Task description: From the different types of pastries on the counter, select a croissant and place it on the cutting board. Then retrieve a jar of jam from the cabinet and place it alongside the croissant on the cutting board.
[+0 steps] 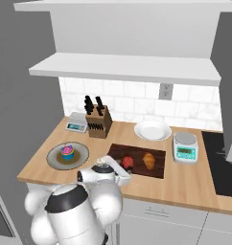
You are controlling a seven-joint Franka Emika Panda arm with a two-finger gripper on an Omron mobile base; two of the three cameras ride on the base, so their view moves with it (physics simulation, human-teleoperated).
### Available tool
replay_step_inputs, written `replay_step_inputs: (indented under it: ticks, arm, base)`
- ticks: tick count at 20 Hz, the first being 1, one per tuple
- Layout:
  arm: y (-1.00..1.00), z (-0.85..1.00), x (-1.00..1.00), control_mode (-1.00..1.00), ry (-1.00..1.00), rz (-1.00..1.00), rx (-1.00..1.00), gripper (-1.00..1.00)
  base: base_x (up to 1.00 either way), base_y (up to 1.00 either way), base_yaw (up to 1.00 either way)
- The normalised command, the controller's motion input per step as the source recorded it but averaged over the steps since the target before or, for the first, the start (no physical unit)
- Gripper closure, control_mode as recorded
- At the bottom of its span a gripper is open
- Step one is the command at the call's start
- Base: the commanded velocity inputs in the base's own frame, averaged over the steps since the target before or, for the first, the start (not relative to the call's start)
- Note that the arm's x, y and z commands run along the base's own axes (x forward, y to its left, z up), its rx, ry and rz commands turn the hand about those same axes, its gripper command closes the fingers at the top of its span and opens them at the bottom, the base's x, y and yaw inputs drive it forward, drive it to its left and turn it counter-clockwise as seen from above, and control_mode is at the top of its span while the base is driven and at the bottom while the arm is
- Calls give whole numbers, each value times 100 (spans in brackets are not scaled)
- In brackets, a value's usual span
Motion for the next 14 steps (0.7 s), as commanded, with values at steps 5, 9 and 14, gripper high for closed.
replay_step_inputs:
  ticks: [5, 9, 14]
  arm:
    - [16, 0, -84, -100, -34, 0, -11, -100]
    - [6, 28, -100, -100, -50, -1, -9, -100]
    - [17, 61, -100, -100, -47, 0, -8, -100]
  base:
    - [0, 0, 0]
    - [0, 0, 0]
    - [0, 0, 0]
